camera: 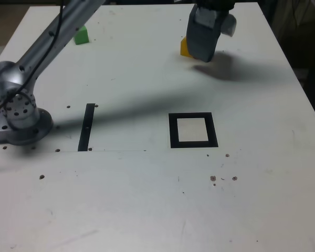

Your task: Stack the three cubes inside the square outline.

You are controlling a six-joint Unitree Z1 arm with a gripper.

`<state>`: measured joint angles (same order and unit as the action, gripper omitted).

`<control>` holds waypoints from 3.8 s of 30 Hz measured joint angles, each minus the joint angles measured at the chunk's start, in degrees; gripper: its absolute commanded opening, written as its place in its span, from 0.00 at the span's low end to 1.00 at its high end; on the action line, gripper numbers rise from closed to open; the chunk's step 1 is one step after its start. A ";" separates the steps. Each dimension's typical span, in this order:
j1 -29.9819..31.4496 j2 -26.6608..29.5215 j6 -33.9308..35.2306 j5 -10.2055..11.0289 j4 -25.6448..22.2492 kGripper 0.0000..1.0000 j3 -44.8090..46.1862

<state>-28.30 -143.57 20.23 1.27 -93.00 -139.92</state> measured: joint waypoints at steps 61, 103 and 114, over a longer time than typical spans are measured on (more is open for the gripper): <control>-0.63 -2.55 0.44 -0.81 1.06 0.32 -2.70; 11.72 17.09 -15.21 -1.19 1.07 0.32 20.64; 17.67 23.74 -16.56 -0.53 5.12 0.32 32.32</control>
<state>-10.63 -119.84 3.67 0.74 -87.87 -107.61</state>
